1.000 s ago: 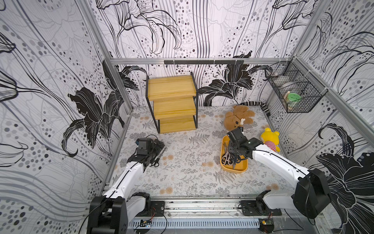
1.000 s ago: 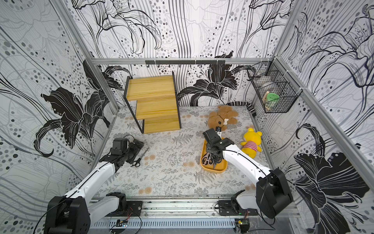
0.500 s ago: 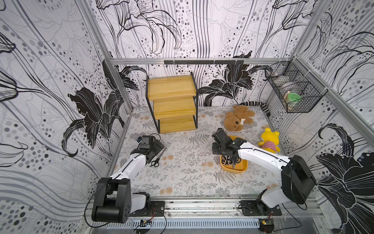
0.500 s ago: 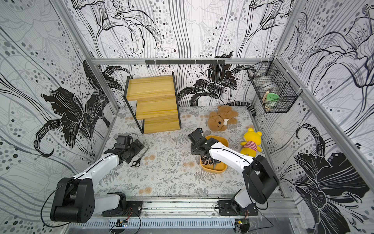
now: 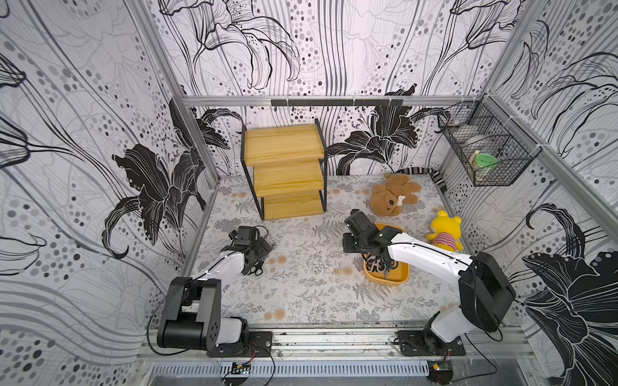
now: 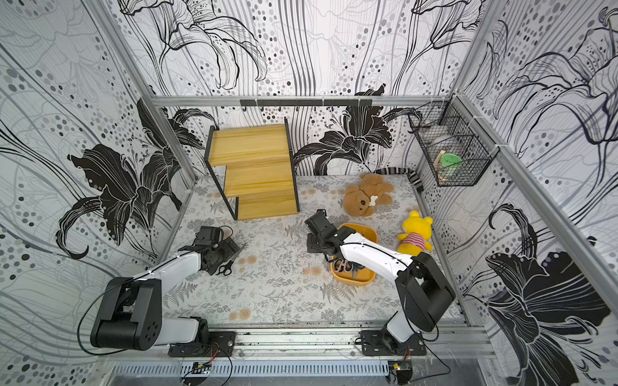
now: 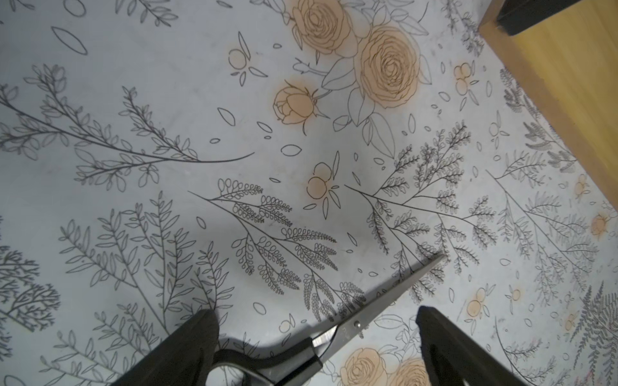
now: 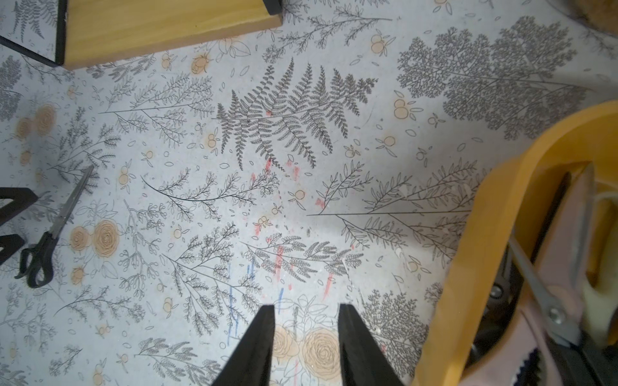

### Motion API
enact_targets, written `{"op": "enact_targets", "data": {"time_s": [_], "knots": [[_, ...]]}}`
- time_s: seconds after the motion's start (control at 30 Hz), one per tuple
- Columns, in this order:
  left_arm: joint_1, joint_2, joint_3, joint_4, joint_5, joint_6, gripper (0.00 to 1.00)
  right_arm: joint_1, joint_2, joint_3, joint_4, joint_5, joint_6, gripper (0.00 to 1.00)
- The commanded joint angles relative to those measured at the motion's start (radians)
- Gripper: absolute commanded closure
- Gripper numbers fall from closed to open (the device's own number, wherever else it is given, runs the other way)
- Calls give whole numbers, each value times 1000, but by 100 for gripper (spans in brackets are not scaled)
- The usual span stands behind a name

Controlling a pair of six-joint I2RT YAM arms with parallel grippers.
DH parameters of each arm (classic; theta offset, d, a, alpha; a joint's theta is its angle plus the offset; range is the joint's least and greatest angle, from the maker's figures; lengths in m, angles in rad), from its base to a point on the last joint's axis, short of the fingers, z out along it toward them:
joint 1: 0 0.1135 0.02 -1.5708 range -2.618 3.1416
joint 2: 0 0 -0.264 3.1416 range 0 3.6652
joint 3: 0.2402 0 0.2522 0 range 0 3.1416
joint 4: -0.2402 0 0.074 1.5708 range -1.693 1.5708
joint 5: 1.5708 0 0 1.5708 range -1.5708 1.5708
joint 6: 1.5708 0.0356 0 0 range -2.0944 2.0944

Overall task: Put the scissors into the storage box
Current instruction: Adjust the scissors at the center of the board.

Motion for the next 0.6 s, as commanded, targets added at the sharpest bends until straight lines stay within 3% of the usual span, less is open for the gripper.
{"op": "enact_targets", "data": {"time_s": [0.0,0.2,0.57], "knots": [[5,6,-32,48,13,-2,3,5,-4,4,2,5,-8,63],[-22,-32,-134,140,141,-84,3,5,-3,-2,0,12,-7,64],[-258,-95,-231,287,199,-359,3,6,7,-2,3,-6,-3,64]]}}
